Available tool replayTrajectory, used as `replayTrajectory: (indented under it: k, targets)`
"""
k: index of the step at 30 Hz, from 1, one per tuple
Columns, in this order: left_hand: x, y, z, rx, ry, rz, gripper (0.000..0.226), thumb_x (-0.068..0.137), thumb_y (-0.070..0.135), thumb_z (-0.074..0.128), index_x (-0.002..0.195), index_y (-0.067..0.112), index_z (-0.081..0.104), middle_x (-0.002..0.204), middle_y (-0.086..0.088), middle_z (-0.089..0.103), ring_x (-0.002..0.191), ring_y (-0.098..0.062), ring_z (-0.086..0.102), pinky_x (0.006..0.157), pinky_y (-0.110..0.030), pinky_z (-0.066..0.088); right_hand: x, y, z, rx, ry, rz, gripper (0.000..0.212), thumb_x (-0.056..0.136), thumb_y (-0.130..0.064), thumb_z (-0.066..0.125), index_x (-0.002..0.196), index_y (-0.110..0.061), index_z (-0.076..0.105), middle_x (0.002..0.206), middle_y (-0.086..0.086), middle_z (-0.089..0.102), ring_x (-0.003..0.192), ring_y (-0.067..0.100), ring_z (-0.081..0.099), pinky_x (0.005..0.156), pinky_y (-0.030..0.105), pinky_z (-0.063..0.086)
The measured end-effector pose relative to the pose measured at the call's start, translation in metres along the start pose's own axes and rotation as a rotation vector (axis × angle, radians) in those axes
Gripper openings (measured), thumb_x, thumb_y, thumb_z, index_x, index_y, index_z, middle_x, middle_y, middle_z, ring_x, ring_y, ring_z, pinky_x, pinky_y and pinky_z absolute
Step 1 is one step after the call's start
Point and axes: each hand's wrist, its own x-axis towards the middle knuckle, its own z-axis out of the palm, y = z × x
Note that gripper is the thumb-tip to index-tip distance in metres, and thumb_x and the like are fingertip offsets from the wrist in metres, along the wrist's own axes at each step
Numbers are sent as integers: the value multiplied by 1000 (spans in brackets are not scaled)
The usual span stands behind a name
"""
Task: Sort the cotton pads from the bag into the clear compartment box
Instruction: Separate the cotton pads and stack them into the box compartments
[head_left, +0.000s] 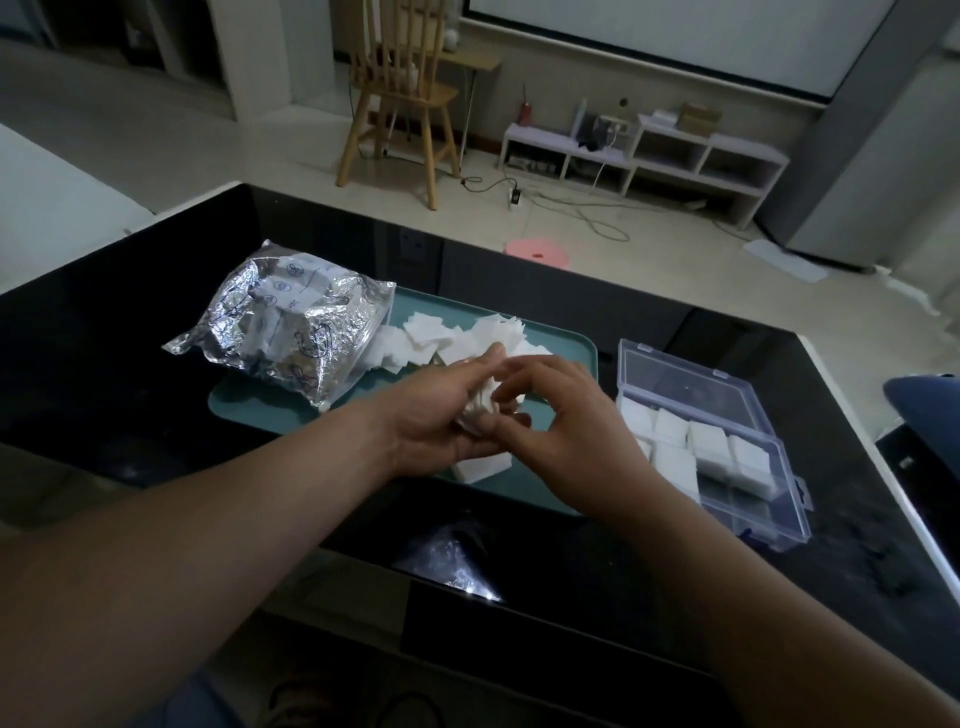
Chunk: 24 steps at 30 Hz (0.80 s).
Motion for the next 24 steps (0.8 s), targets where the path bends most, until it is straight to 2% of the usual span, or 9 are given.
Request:
replayTrajectory:
  k: [3, 6, 8, 10, 13, 15, 19, 22, 24]
  targets:
    - [2, -7, 8, 8, -110, 2, 59, 105, 47, 51, 147, 6, 47, 107, -7, 53, 87, -15, 59, 69, -25, 51, -5, 0, -7, 25, -108, 41, 36, 81, -41, 84, 97, -26, 56, 114, -16, 60, 106, -1, 54, 85, 13, 45]
    - [5, -14, 16, -5, -202, -65, 61, 103, 57, 45, 146, 15, 53, 120, -7, 53, 87, -14, 57, 69, -27, 55, -11, -1, -18, 141, -143, 108, 33, 85, -22, 85, 101, -17, 56, 108, -9, 61, 93, -10, 58, 73, 3, 44]
    - [7, -17, 21, -27, -196, -93, 55, 103, 60, 40, 137, 22, 59, 112, -6, 56, 82, -14, 57, 69, -31, 55, -15, 0, -24, 171, -143, 120, 34, 84, -20, 85, 99, -19, 55, 107, -9, 62, 89, -11, 59, 72, 5, 44]
    - [6, -19, 28, -27, -200, -114, 50, 104, 60, 37, 127, 23, 60, 94, -4, 57, 66, -12, 57, 64, -29, 53, -20, 3, -27, 200, -130, 137, 40, 81, -21, 88, 95, -22, 51, 102, -6, 62, 84, -6, 61, 71, 11, 49]
    - [6, -25, 43, -32, -229, -132, 55, 105, 59, 31, 100, 21, 71, 81, -4, 56, 62, -13, 47, 63, -25, 48, -26, 10, -27, 227, -125, 173, 48, 78, -28, 90, 97, -20, 47, 101, 1, 64, 85, 18, 70, 75, 42, 62]
    - [7, -26, 50, -40, -248, -128, 61, 105, 60, 30, 85, 25, 76, 79, -3, 56, 65, -13, 40, 64, -25, 45, -29, 15, -29, 220, -117, 169, 49, 77, -31, 90, 96, -24, 45, 102, 0, 65, 83, 22, 70, 73, 50, 61]
    - [8, -27, 63, -43, -251, -148, 62, 105, 61, 31, 80, 25, 75, 76, -1, 60, 66, -12, 36, 64, -24, 41, -36, 21, -35, 185, -92, 184, 53, 74, -39, 91, 97, -28, 44, 101, -3, 64, 82, 17, 68, 73, 48, 61]
    - [11, -29, 72, -49, -229, -179, 64, 104, 62, 29, 78, 23, 72, 74, 0, 58, 56, -9, 44, 59, -22, 44, -41, 23, -43, 113, -76, 197, 51, 77, -37, 89, 99, -27, 45, 102, -7, 64, 86, 6, 65, 75, 33, 59]
    - [12, -30, 78, -38, -210, -189, 56, 103, 64, 31, 87, 22, 65, 76, 0, 56, 57, -10, 42, 61, -22, 40, -44, 24, -49, 106, -73, 192, 50, 77, -37, 89, 99, -26, 45, 101, -8, 62, 85, 5, 60, 73, 29, 56]
